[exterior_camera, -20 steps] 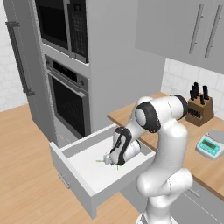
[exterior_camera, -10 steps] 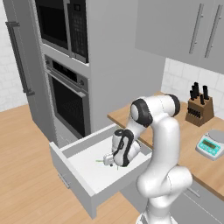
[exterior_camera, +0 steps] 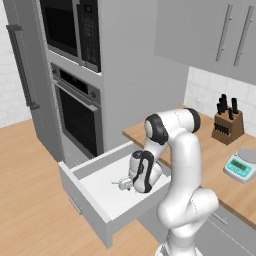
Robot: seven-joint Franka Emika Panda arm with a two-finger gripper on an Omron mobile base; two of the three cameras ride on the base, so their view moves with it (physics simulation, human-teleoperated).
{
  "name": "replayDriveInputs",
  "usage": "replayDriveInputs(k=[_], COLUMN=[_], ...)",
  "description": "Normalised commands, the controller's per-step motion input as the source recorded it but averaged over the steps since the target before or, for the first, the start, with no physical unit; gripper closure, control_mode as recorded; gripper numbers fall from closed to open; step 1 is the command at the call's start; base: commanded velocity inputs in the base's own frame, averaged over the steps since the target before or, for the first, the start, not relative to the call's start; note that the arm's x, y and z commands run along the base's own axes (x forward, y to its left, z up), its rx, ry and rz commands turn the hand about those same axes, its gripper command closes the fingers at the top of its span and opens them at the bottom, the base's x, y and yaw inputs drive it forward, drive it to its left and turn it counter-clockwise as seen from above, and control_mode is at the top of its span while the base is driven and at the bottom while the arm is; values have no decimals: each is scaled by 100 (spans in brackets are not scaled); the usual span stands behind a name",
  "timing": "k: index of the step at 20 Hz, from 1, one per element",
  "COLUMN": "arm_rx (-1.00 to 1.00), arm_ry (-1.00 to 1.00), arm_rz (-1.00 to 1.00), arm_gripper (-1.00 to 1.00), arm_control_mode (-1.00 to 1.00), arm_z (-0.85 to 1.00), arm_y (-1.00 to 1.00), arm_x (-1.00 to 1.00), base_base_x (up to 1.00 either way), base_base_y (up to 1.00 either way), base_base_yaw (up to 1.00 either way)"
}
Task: Take a straw from the drawer in front and place it inside the glass cup on the dining counter.
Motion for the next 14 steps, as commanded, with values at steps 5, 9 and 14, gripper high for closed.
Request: replayDriveInputs(k=[5,9,14], arm_rx=[4,8,5], arm_ry=[1,9,11], arm_rz=[0,0,0], arm_gripper=[100,100,100], arm_control_mode=[-100,-100,-100], arm_z=[-34,-30,-9], arm_y=[0,0,0], arm_x=[0,0,3], base_base_x=[0,0,0], base_base_y=[0,0,0], base_base_yaw=[0,0,0])
